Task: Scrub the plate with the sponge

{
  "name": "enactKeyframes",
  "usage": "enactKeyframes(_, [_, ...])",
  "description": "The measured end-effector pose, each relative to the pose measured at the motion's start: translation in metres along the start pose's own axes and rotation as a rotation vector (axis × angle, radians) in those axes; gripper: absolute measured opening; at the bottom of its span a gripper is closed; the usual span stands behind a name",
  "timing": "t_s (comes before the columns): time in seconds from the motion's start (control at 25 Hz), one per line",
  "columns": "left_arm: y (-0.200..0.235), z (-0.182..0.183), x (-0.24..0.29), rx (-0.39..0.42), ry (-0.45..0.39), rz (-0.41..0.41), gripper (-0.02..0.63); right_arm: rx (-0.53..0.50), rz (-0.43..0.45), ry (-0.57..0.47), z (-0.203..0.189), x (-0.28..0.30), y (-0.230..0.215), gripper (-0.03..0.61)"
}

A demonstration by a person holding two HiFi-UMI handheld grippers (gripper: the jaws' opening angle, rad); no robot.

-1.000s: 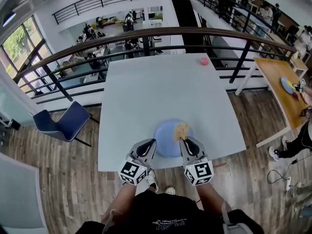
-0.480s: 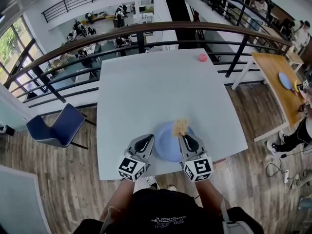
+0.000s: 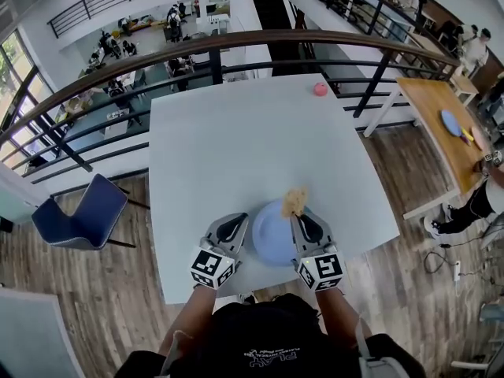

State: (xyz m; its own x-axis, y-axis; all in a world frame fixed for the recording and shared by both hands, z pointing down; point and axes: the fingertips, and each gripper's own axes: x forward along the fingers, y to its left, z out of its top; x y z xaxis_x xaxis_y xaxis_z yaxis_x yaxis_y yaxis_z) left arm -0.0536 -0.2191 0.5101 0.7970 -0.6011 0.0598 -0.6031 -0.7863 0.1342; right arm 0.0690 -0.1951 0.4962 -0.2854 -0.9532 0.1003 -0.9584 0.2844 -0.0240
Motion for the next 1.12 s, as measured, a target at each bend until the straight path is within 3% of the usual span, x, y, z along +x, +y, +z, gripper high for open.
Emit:
enactKeyframes(0.48, [-0.009,-0.017,0.032,-0.011,0.047,-0.023,0.002,-0.022,-0.022,0.046,-0.015,-0.002,-0.029,0.044])
enactKeyframes(0.88, [-0.015,-0.033,0.041,-0.035,0.087,0.038,0.002,-0.015,0.037,0.085,-0.029,0.000,-0.047,0.044])
enactKeyframes(1.12, [-0.007,-0.068,0.042,-0.105,0.188,0.116,0.003,-0.010,0.077,0.114,-0.046,0.000,-0.046,0.044])
